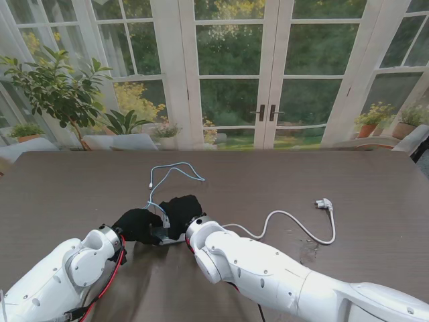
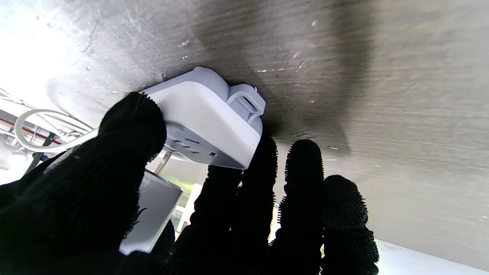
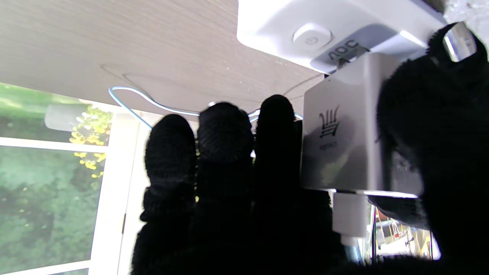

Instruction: Set up the charging station

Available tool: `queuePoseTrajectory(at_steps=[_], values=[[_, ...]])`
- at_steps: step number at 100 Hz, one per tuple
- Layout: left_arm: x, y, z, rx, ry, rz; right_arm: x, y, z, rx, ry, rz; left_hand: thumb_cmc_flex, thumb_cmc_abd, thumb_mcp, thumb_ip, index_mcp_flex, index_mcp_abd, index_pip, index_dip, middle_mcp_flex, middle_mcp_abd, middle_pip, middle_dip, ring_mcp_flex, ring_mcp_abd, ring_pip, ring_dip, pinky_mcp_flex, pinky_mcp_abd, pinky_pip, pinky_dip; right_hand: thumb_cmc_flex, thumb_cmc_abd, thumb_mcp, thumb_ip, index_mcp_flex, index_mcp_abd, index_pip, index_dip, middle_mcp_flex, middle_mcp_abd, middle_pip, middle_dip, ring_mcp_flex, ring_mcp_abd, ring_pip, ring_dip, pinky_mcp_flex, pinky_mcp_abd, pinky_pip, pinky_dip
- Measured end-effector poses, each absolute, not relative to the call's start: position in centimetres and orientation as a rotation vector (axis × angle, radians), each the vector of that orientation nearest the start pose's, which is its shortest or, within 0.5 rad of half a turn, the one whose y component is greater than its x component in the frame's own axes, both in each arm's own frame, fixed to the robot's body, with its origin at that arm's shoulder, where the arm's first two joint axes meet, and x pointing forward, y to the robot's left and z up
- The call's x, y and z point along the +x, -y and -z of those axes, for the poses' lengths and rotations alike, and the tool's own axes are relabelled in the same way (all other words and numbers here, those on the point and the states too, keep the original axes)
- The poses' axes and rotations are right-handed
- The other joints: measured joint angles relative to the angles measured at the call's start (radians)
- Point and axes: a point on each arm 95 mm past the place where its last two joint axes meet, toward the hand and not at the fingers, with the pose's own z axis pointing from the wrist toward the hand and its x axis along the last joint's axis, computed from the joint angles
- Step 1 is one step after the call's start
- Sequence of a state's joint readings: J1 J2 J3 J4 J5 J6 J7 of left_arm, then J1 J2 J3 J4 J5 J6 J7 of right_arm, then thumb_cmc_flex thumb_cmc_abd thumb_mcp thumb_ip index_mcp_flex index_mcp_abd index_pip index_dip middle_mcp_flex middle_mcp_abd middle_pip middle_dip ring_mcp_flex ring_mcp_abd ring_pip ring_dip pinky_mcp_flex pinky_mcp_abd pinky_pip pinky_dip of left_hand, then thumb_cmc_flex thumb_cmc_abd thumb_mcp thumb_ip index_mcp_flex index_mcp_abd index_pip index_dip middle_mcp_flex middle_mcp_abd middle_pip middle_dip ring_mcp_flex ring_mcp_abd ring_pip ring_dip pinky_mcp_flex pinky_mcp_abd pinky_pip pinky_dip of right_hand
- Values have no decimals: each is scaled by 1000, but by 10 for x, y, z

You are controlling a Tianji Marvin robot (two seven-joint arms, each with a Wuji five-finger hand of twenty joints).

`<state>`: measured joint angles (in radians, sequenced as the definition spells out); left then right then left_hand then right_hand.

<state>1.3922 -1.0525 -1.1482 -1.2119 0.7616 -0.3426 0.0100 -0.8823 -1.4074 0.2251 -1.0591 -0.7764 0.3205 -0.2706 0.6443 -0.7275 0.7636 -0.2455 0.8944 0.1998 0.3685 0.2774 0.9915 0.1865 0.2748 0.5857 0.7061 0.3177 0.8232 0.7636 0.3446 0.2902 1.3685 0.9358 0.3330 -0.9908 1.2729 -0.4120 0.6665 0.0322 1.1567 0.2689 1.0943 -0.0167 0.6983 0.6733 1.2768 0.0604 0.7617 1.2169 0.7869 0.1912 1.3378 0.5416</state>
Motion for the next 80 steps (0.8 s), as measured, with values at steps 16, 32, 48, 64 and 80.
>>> queuePoseTrajectory(at_steps=[16,32,48,64,80], values=[[430,-51,388,-1386,-1673,1596,439,-254,350,788,-1751,-1532,0,0,-8,-11,6,1,4,-2,13,0,2,2,0,0,2,1,2,0,10,0,0,0,0,0,0,0,0,0,0,0,0,0,0,0,0,0,1,0,0,0],[429,-51,388,-1382,-1675,1595,439,-255,350,779,-1753,-1529,0,0,-9,-11,6,2,8,-3,16,0,3,2,1,0,12,1,2,0,11,0,0,0,0,0,0,0,0,2,0,0,0,0,0,0,1,0,2,0,9,1],[429,-51,387,-1381,-1677,1594,439,-258,351,772,-1750,-1533,0,0,-11,-11,7,4,16,-8,22,0,4,3,1,0,13,10,4,0,11,2,0,0,0,0,0,0,0,12,0,-1,0,0,0,0,2,0,2,0,10,2],[428,-51,387,-1377,-1683,1591,439,-258,350,769,-1753,-1535,3,0,-21,-21,7,4,29,-12,31,0,13,13,2,0,13,11,4,0,12,2,0,0,0,0,0,0,0,14,0,-1,0,0,0,-2,13,0,2,0,10,2],[427,-51,386,-1374,-1689,1586,439,-257,350,762,-1765,-1529,9,0,-38,-21,7,5,52,-41,59,2,55,66,10,0,14,11,11,0,12,3,0,0,0,0,-1,0,0,14,0,-7,0,0,0,-2,13,0,2,0,10,2]])
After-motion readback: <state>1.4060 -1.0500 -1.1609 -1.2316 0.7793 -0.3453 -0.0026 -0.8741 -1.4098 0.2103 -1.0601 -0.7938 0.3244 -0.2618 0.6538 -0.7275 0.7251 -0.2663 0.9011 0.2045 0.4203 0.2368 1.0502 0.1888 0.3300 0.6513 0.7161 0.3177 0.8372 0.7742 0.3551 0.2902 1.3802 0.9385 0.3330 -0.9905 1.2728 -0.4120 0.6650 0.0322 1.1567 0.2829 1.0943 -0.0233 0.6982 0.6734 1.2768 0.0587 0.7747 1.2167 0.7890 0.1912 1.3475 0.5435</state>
